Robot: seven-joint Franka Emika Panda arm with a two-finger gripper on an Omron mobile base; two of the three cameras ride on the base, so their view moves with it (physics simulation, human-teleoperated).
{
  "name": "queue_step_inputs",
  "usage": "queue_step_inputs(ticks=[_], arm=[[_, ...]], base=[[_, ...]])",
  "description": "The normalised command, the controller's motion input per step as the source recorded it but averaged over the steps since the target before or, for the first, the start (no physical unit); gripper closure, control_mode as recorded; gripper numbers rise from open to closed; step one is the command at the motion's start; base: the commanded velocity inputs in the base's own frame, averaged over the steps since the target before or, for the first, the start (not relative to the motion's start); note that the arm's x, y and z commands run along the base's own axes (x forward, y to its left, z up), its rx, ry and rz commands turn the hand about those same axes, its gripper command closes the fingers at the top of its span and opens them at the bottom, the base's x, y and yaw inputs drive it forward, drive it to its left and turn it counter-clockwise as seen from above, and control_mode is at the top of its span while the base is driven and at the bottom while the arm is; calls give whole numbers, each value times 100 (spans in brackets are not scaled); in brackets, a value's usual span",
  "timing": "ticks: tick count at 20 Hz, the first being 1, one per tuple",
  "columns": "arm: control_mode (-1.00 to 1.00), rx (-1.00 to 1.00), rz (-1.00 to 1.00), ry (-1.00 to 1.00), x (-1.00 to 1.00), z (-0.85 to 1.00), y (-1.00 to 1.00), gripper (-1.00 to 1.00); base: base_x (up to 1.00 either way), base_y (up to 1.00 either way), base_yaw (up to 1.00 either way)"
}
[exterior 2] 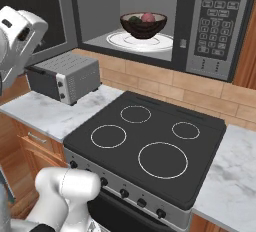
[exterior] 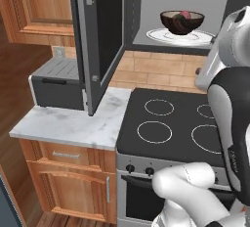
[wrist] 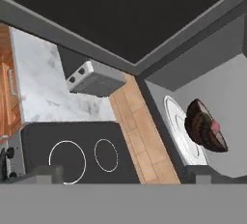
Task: Place the bowl containing the onion and squash in the microwave. Close the microwave door and press the start button to microwave the meal.
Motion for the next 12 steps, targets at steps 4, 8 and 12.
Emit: queue_step_inputs(ticks=[4,8,12], arm=[[-100,-46,0,20,-18,0,43,-100],[-100,-16,0,-6,0,-25,20,-100],[-100,0,0,-43,-1,-79,3,-100]], base=[[0,0,0],[0,0,0],[0,0,0]])
